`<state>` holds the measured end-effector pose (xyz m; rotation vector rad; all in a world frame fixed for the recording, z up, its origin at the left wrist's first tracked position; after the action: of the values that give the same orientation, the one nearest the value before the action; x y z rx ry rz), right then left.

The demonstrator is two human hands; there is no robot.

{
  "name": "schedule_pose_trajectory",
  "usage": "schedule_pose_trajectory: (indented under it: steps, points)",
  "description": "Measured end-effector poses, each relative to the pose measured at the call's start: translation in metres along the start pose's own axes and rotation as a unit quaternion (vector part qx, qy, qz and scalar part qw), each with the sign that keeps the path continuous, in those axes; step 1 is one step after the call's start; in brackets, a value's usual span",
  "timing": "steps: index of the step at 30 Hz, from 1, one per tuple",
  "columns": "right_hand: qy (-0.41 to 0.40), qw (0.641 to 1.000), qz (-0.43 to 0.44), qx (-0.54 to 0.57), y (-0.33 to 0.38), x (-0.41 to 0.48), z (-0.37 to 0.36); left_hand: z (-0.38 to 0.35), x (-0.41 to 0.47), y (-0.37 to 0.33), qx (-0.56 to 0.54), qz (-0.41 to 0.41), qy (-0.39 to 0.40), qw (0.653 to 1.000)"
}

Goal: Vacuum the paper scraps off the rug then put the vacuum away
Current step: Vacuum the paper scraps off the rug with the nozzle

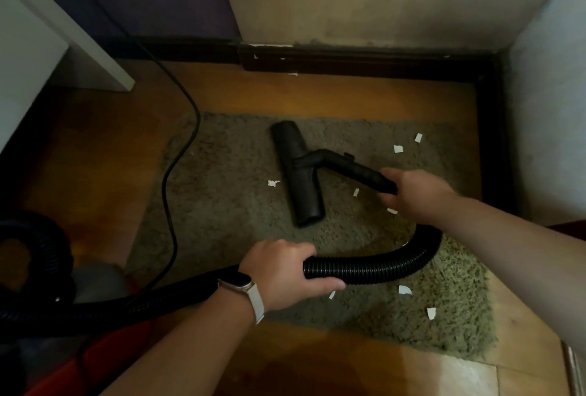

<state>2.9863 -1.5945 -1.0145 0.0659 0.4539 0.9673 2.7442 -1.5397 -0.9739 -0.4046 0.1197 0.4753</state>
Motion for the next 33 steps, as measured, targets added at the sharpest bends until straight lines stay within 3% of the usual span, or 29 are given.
schedule_pose_trajectory:
  steps: [6,17,27,33]
  points:
    - [0.003,0.999,0.046,-0.006,0.016,-0.004,-0.01,-0.01,-0.015,0.002,-0.015,-0.003,0.009,1.0]
    - [-0.065,0.995,-0.068,0.018,-0.05,-0.011,0.004,-0.005,0.008,-0.016,-0.007,-0.005,0.013,1.0]
    - [-0.009,0.999,-0.024,0.022,-0.002,0.01,-0.009,-0.006,-0.007,-0.001,-0.016,0.006,0.046,0.999]
    - [-0.004,1.0,0.011,0.014,0.024,0.02,-0.014,-0.005,-0.017,0.005,-0.019,0.014,0.024,0.999]
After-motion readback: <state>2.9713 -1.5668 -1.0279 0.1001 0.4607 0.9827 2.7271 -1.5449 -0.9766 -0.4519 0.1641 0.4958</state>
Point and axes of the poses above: each hand's wrist, its own x-axis towards the middle knuckle, its own z-axis out of the back of the hand, y = z × x, the point moved 10 cm from there along x, towards the middle knuckle, and after that the axes turned 7 degrees about -y, right-handed, at the moved point
